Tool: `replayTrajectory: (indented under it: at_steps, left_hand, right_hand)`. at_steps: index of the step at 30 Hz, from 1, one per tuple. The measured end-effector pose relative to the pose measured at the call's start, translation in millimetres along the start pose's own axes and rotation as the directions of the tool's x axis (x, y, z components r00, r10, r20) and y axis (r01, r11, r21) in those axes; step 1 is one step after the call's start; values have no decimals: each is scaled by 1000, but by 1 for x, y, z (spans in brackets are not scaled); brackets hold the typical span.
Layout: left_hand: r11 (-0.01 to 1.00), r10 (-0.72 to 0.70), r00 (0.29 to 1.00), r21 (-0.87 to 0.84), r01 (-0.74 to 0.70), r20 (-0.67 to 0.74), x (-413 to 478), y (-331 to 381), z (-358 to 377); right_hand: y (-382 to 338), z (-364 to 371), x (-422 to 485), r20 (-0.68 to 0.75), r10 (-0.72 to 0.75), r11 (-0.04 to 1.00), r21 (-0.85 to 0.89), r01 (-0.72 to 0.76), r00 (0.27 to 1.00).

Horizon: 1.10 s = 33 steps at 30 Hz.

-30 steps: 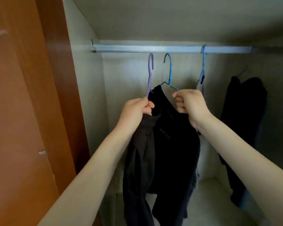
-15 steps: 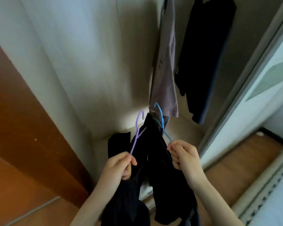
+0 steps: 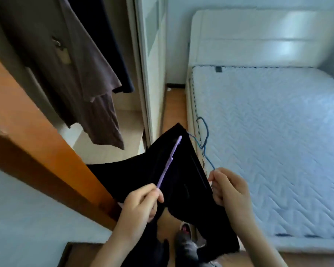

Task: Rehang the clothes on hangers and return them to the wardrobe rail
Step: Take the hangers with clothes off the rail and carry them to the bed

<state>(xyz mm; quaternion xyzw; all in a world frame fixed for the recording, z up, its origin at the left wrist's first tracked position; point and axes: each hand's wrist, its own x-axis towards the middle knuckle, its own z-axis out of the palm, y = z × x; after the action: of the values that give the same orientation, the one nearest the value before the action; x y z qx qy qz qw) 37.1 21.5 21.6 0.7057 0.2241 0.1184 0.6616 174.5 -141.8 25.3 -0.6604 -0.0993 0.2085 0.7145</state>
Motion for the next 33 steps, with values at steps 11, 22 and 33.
replayTrajectory:
  at_steps: [11, 22, 33]
  left_hand:
    - [995, 4, 829, 78, -57, 559, -77, 12, 138]
    - [959, -57, 585, 208, -195, 809, -160, -20, 370]
    - [929, -61, 723, 304, -211, 688, -160, 1, 530]
  right_hand:
    - [11, -158, -225, -580, -13, 994, 83, 75, 815]
    - [60, -336, -425, -890, 59, 997, 74, 15, 453]
    - [58, -550, -446, -935, -74, 988, -117, -105, 348]
